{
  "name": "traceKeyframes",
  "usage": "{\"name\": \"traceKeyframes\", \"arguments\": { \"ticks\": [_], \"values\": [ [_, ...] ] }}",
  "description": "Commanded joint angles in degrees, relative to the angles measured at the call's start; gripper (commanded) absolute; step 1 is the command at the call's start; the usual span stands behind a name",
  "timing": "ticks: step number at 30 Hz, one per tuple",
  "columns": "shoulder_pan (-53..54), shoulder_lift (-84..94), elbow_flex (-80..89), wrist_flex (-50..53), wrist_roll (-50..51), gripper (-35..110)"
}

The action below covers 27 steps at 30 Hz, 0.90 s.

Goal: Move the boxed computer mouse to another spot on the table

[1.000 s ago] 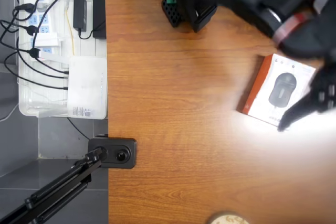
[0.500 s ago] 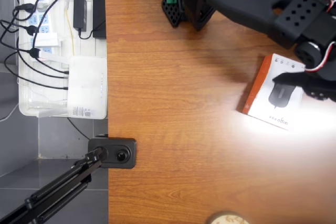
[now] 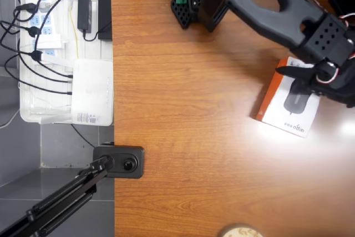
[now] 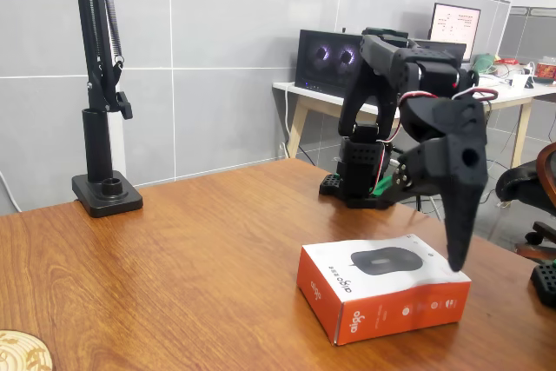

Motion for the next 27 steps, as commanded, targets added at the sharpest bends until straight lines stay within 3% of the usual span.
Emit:
{"name": "traceKeyframes", "arguments": {
  "ticks": [1,16,19,22,27],
  "values": [
    [-0.4,-0.2,1.3,-2.0,-0.4,107],
    [-0.3,-7.4,3.3,-3.9,0.2,107],
    [0.0,-8.3,1.2,-1.1,-0.1,96],
    [0.4,-8.1,-1.1,2.3,-0.7,75],
    [1.0,-8.1,-12.3,21.4,-2.2,9]
  ]
}}
